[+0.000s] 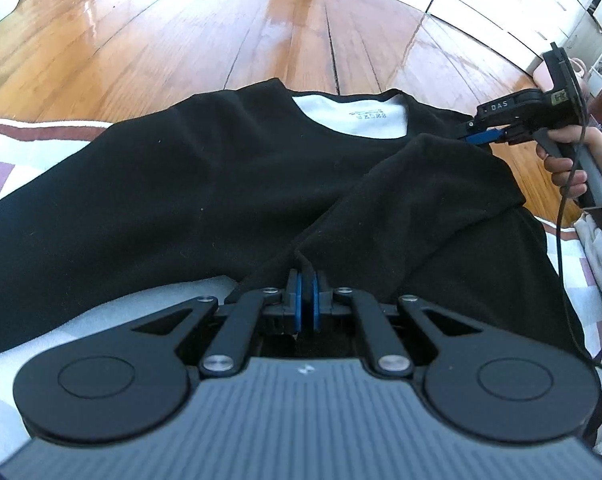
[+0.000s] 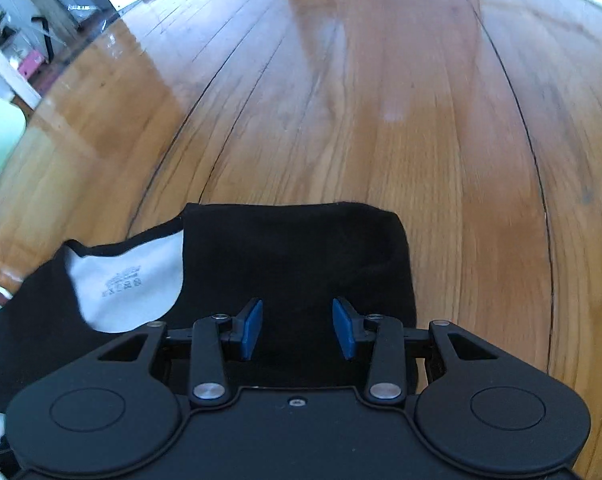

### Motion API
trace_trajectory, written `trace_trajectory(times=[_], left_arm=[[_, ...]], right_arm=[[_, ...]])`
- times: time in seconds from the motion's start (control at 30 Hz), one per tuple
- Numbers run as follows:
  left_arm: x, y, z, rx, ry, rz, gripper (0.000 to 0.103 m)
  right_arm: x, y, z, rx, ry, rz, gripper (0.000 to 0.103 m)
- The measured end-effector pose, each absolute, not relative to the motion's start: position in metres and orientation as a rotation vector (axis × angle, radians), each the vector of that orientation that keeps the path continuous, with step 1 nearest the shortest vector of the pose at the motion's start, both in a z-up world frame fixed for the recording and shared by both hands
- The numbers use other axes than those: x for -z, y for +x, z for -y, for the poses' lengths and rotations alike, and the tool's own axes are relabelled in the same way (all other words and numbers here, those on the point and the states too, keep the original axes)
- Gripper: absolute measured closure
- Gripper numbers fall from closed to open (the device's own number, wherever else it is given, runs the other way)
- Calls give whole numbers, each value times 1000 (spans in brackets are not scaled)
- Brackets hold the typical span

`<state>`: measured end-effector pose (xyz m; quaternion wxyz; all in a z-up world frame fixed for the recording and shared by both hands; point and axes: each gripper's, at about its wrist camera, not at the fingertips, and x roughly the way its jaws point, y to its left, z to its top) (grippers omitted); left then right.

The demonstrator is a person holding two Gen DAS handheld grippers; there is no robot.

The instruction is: Fold clothes

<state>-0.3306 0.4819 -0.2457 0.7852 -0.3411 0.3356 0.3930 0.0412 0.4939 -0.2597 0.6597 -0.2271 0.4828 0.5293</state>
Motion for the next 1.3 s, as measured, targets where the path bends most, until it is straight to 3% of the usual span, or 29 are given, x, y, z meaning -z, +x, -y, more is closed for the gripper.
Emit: trace_trajectory(times=[0.03,0.13,0.17,0.23,0.3,0.57,0.7,0.77,0.87,0.9,0.97,1.0,1.17,1.27,1.3], left_arm=[[246,-330,-482,-852,-727,-727,99],[244,-329,-477,-881,-681,-716,99],[243,-328,-476,-889,-672,-712,99],[238,-326,-477,-897,-646,-709,99],[228,-324,-483,-901,-599,-711,99],[194,-311,-522,-910,-504,-710,98],[215,-287,-553,-910,-471,-839,97],[235,-282,-569,-941,-462,-900,95],[253,-283,-587,-990,-498,-911,89],[252,-287,-589,-1002,-525,-871,89],[246,-293,-589,-1030,-553,-819,84],[243,-296,-590,-1039,-559,-809,82],[227,-314,-593,-1073,-597,-740,70],[225,-323,-592,-1078,-621,-702,70],[226,-326,-591,-1075,-628,-689,70]], right_arm=[[262,33,-498,-1201,-563,-1044,60],[273,1,-506,-1255,-782,-796,79],[274,-7,-503,-1286,-821,-734,97],[273,-11,-495,-1285,-836,-668,101],[262,-3,-484,-1279,-747,-635,101],[249,70,-486,-1222,-360,-865,101],[250,105,-492,-1167,-220,-967,100],[247,104,-490,-1149,-229,-922,98],[233,81,-471,-1153,-248,-782,81],[229,73,-462,-1176,-230,-764,64],[225,58,-443,-1249,-212,-768,46],[227,51,-439,-1272,-240,-770,42],[250,44,-447,-1212,-496,-773,41],[260,64,-455,-1236,-429,-866,44],[263,71,-456,-1264,-365,-896,71]])
